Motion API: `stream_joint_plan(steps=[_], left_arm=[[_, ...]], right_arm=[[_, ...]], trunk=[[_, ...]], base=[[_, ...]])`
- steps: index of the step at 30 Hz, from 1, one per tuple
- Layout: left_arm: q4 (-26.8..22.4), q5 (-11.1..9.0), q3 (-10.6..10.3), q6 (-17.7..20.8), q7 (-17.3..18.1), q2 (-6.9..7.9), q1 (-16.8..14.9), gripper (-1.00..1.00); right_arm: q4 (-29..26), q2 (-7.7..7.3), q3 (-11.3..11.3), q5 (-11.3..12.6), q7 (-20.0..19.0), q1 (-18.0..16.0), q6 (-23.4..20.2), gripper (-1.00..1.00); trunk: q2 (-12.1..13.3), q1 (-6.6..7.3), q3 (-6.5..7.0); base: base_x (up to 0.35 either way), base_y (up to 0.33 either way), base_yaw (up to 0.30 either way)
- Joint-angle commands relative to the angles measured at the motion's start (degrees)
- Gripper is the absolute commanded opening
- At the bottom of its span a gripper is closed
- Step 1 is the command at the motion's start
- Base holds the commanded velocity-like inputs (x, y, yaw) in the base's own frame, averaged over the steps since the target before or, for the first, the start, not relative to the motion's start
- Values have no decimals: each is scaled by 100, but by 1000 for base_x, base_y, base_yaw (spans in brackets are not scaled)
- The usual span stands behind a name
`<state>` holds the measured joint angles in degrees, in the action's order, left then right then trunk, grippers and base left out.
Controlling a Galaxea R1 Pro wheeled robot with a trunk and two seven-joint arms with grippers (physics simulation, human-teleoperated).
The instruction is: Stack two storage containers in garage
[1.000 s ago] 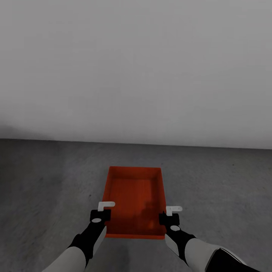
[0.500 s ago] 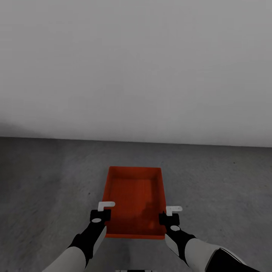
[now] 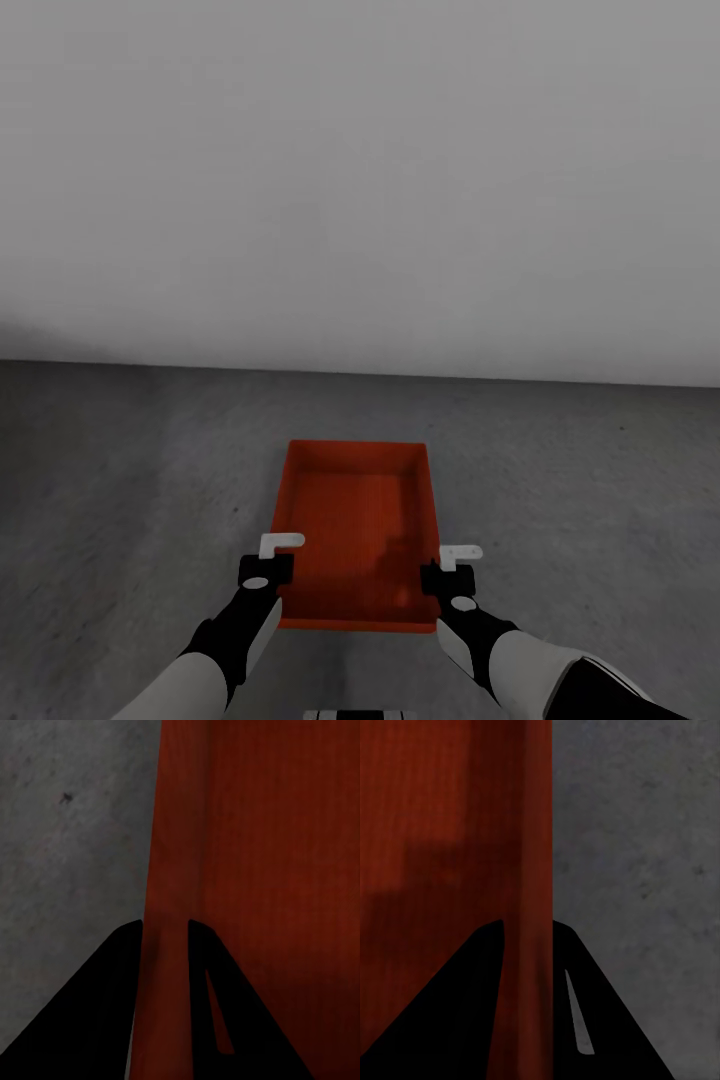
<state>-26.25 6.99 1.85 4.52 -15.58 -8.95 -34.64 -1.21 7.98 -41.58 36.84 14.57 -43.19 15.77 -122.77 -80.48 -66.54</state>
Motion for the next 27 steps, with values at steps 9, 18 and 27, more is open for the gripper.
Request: stream_joint_plan(steps=[9, 18, 27], left_arm=[[-12, -423, -207, 22, -30, 79, 10, -100], [142, -1114, -672, 23, -101, 140, 10, -100], [37, -1300, -774, 28, -40, 25, 11, 100]], right_arm=[[16, 122, 510, -813, 284, -5, -112, -100], [16, 117, 1665, -2136, 293, -5, -346, -100], [16, 117, 1993, -2493, 115, -5, -260, 100]], trunk=[[-1, 1, -4], [-1, 1, -4], [-1, 1, -4]], base=[[0, 0, 0], [0, 0, 0], [0, 0, 0]])
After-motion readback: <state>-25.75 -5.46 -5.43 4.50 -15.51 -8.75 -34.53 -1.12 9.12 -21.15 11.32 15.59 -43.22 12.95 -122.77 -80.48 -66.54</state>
